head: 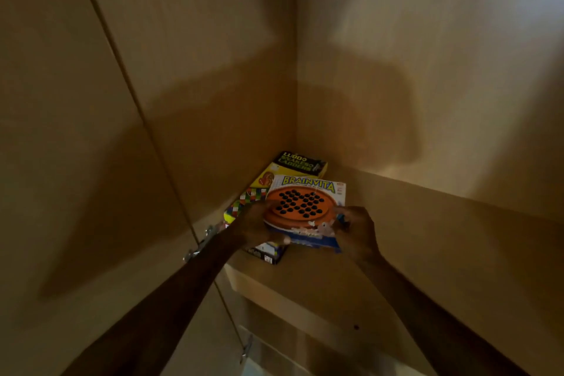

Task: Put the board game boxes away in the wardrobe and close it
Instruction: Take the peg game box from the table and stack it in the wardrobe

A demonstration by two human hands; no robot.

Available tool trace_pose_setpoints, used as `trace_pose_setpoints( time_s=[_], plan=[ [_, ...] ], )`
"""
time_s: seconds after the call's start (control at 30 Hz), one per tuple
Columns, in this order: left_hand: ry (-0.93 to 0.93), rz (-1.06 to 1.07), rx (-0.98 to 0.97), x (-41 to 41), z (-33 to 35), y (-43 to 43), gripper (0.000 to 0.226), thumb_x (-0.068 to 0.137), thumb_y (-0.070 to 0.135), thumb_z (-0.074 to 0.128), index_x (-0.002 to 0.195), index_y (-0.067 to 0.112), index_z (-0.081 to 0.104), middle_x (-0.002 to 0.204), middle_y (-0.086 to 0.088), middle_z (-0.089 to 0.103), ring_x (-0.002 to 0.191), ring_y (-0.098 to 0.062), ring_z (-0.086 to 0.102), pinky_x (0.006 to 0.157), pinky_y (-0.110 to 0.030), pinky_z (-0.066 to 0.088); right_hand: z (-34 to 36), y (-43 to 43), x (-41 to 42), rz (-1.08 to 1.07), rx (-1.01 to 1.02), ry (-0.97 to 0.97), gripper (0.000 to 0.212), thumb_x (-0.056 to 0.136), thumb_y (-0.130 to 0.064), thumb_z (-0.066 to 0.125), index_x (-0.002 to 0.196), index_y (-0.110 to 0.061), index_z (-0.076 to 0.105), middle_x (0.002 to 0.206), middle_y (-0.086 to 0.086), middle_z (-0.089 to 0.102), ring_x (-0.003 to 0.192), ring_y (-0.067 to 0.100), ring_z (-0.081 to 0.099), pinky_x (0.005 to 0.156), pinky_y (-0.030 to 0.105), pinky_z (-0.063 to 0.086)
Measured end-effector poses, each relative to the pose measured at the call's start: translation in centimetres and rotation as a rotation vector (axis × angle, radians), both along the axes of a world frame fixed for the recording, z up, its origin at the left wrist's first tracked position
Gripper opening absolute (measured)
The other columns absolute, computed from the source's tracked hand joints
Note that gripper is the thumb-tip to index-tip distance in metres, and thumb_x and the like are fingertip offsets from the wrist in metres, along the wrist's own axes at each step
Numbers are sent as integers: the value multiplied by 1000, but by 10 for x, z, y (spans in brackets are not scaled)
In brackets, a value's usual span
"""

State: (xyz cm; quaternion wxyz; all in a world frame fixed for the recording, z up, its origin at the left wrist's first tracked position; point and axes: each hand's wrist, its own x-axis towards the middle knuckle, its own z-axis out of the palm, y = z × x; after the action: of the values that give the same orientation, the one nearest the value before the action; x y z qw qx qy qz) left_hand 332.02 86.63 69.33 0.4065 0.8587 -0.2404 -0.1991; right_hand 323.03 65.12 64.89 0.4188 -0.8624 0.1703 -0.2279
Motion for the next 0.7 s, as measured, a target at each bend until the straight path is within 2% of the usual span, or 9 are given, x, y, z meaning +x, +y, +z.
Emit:
trace_pose_setpoints(
  time_s=[0.07,0.13,0.17,0.27,0.33,0.43,0.5,0.6,0.7],
  plan=[
    [47,-42,-99,18,-7,5,73,58,22,93,123,19,61,129,2,59,119,-16,61,92,-23,54,-6,-4,8,37,18,1,22,85,3,62,104,-5,70,120,14,54,107,22,60,72,18,54],
    [-89,-63,-139,27,-12,12,62,57,9,93,113,12,67,121,7,61,106,0,66,88,-31,59,-10,-8,15,86,-9,-13,21,85,0,64,103,-8,70,121,11,51,106,21,60,79,21,54],
    [-190,-30,-146,30,-13,14,54,59,8,92,109,12,71,118,7,64,104,1,66,86,-32,60,-12,-9,18,118,-39,-38,21,85,-1,64,103,-8,71,119,10,52,104,19,60,79,18,51],
    [-424,58,-61,37,-17,18,34,67,29,88,99,28,76,113,4,70,101,-9,67,83,-32,59,-13,-6,25,227,-67,-96,23,84,0,65,104,-8,72,116,4,51,97,5,57,74,3,46],
    [-478,166,47,37,-26,19,29,73,30,80,101,32,74,113,2,66,99,-12,63,85,-34,57,-18,-2,30,301,-57,-104,30,84,2,64,111,-9,71,122,0,49,102,4,57,77,3,47],
    [-455,250,128,40,-36,19,37,75,44,64,111,37,66,117,7,62,103,-13,63,84,-38,58,-24,2,41,367,-62,-90,38,83,-2,63,120,-10,67,136,6,46,115,14,56,88,19,53],
    [-480,254,146,46,-44,20,42,75,46,55,116,40,61,120,11,62,106,-12,63,82,-37,59,-25,2,49,390,-83,-64,42,84,-6,63,126,-13,63,143,7,42,125,18,51,96,26,51],
    [-530,222,189,63,-67,23,49,77,37,51,126,36,58,133,11,55,121,-14,55,89,-38,56,-27,4,57,424,-61,-19,47,87,-8,64,133,-17,58,151,6,32,138,18,38,103,25,43],
    [-502,255,200,67,-73,25,54,80,36,47,132,31,57,145,4,49,136,-21,42,101,-44,50,-27,4,58,446,-37,-22,48,88,-9,64,135,-18,55,155,3,27,140,15,33,99,12,36]
  ],
)
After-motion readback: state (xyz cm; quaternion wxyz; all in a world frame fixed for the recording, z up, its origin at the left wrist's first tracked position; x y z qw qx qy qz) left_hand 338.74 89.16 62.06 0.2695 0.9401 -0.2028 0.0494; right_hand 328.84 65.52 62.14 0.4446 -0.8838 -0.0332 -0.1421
